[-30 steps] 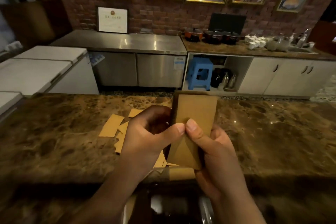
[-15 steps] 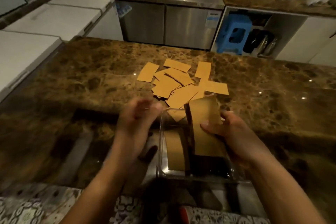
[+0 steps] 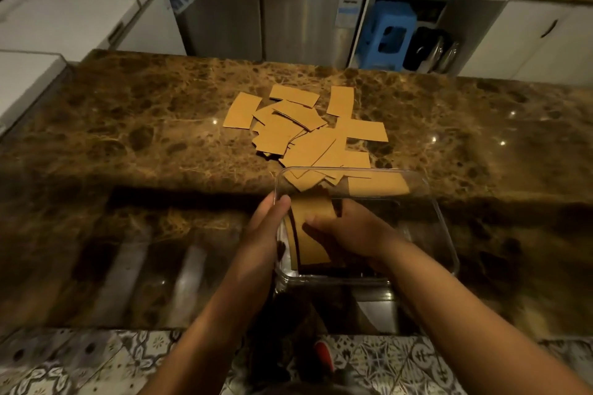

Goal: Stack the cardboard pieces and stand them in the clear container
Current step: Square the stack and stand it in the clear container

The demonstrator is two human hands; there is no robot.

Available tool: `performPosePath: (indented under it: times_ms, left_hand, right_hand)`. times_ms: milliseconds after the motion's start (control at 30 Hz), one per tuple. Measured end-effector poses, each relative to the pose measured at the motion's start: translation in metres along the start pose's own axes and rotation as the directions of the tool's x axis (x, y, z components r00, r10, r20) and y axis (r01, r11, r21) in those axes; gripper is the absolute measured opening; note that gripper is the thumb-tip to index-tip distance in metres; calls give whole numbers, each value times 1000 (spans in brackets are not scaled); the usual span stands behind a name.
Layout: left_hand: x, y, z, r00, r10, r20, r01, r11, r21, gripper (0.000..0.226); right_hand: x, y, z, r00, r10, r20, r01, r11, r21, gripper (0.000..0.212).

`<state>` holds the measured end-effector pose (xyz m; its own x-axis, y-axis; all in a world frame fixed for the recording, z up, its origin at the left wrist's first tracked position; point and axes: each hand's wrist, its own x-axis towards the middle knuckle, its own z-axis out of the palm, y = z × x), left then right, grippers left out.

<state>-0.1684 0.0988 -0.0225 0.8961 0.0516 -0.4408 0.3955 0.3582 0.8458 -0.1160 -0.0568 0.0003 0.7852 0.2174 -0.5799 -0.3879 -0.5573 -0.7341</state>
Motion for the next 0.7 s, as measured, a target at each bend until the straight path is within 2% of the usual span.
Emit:
performPosePath:
  times_ms: [33, 100, 233, 333, 433, 533, 667, 700]
  left_hand:
    - [1, 0, 1, 1000, 7, -10, -7, 1000, 11, 68]
    - [1, 1, 3, 1000, 6, -29, -6, 1000, 19, 75]
    - [0, 3, 6, 1000, -2, -31, 3, 1000, 27, 79]
    - [0, -3, 8, 999, 52, 1, -52, 996, 76, 68]
    - [2, -7, 8, 998, 60, -4, -59, 995, 85, 53]
    - [-2, -6, 9, 999, 39, -14, -38, 999, 29, 60]
    - [13, 5, 11, 993, -56, -105, 63, 996, 65, 51]
    - [14, 6, 4, 997, -39, -64, 45, 995, 91, 43]
  right_hand:
    - [-1, -2, 0, 1000, 5, 11, -5, 999, 33, 60]
    - [0, -1, 0, 999, 4, 54, -10, 993, 120, 54]
    - [1, -1, 7, 997, -31, 76, 22, 993, 118, 39]
    - [2, 0, 15, 990, -84, 112, 70, 990, 123, 33]
    - [3, 3, 14, 988, -69, 136, 46, 984, 170, 32]
    - [5, 5, 14, 981, -86, 173, 51, 980, 194, 24]
    - [4, 6, 7, 972, -102, 210, 78, 990, 116, 26]
    - [4, 6, 3, 973, -88, 215, 76, 995, 64, 30]
